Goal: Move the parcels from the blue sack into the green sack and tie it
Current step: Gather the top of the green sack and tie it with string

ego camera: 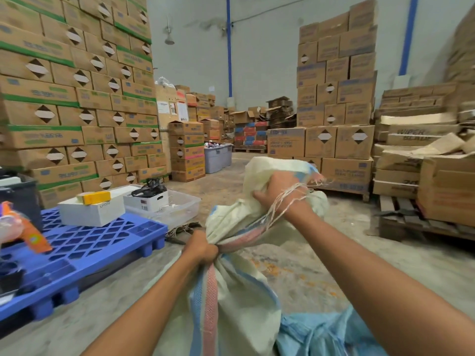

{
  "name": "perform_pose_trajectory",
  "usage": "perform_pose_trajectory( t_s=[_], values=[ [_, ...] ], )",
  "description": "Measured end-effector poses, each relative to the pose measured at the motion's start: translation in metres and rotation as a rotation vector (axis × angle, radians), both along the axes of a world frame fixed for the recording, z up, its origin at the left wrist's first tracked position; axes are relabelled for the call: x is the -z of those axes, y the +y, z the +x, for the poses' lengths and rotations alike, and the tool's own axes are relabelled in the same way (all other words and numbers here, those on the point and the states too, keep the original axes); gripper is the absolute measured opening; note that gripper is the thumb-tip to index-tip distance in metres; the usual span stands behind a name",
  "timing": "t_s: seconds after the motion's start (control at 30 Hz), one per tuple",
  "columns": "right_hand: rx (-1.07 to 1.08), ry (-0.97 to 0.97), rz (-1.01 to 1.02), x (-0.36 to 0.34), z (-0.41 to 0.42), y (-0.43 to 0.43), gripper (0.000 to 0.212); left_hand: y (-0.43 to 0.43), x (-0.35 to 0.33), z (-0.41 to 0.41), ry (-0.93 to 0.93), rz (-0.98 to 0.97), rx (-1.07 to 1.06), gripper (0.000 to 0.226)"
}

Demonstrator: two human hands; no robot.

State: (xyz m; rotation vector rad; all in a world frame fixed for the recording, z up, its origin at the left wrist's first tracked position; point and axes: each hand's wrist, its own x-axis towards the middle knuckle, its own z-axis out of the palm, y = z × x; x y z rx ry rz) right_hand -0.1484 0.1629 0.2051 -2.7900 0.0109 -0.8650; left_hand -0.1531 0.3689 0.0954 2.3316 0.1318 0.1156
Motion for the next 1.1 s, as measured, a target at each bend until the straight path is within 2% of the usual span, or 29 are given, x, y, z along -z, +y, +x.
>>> perform_pose_trajectory(
  t_s=[0.07, 0.13, 0.2, 0.27, 0.3, 0.37, 0.43, 0.5, 0.57, 0.63, 0.67, 0.77, 0.83, 0.9, 0.97, 1.03, 1.1],
  values=[
    [-0.134, -0.048, 0.165, -0.011, 0.008, -0.004, 0.046, 0.007, -0.004, -0.014, 0.04, 0.018, 0.066, 0.047],
    [-0.173, -0.003, 0.376, -0.012, 0.021, -0.01, 0.04, 0.015, -0.007, -0.03, 0.088, 0.03, 0.147, 0.03],
    [-0.202, 0.152, 0.663, -0.001, 0.03, -0.015, 0.047, 0.025, -0.008, -0.04, 0.161, 0.044, 0.25, 0.038],
    [-0.257, 0.429, 0.842, 0.022, 0.029, -0.017, 0.049, 0.039, -0.004, -0.044, 0.187, 0.018, 0.338, 0.059],
    [-0.245, 0.587, 0.871, 0.037, 0.027, -0.017, 0.055, 0.045, -0.002, -0.045, 0.197, -0.018, 0.363, 0.065],
    [-0.195, 0.811, 0.8, 0.065, 0.026, -0.016, 0.063, 0.052, 0.002, -0.049, 0.214, -0.119, 0.382, 0.065],
    [-0.18, 0.853, 0.729, 0.076, 0.031, -0.01, 0.059, 0.054, 0.004, -0.05, 0.207, -0.239, 0.372, 0.06],
    [-0.188, 0.758, 0.727, 0.073, 0.039, 0.002, 0.047, 0.054, 0.007, -0.047, 0.193, -0.372, 0.301, 0.053],
    [-0.219, 0.525, 0.749, 0.06, 0.048, 0.018, 0.024, 0.053, 0.01, -0.035, 0.144, -0.465, 0.175, 0.041],
    [-0.266, 0.259, 0.788, 0.044, 0.047, 0.034, 0.016, 0.049, 0.008, -0.023, 0.108, -0.554, 0.039, 0.024],
    [-0.303, 0.139, 0.811, 0.035, 0.042, 0.043, 0.015, 0.047, 0.006, -0.017, 0.103, -0.607, -0.005, 0.026],
    [-0.47, -0.125, 0.777, 0.013, 0.015, 0.063, 0.018, 0.043, 0.007, 0.008, 0.127, -0.814, -0.022, 0.057],
    [-0.617, -0.139, 0.772, 0.004, -0.005, 0.07, 0.02, 0.033, -0.002, 0.01, 0.125, -0.996, -0.006, 0.047],
    [-0.744, 0.011, 0.762, 0.0, -0.018, 0.075, 0.03, 0.024, -0.018, 0.004, 0.112, -1.087, -0.063, 0.036],
    [-0.767, 0.281, 0.686, 0.002, -0.022, 0.077, 0.043, 0.024, -0.02, 0.009, 0.115, -1.081, -0.136, 0.029],
    [-0.62, 0.591, 0.525, 0.012, -0.018, 0.075, 0.066, 0.024, -0.022, 0.008, 0.121, -1.082, -0.073, 0.024],
    [-0.438, 0.804, 0.392, 0.024, -0.012, 0.067, 0.095, 0.022, -0.022, 0.003, 0.108, -1.087, 0.022, 0.029]
  ],
)
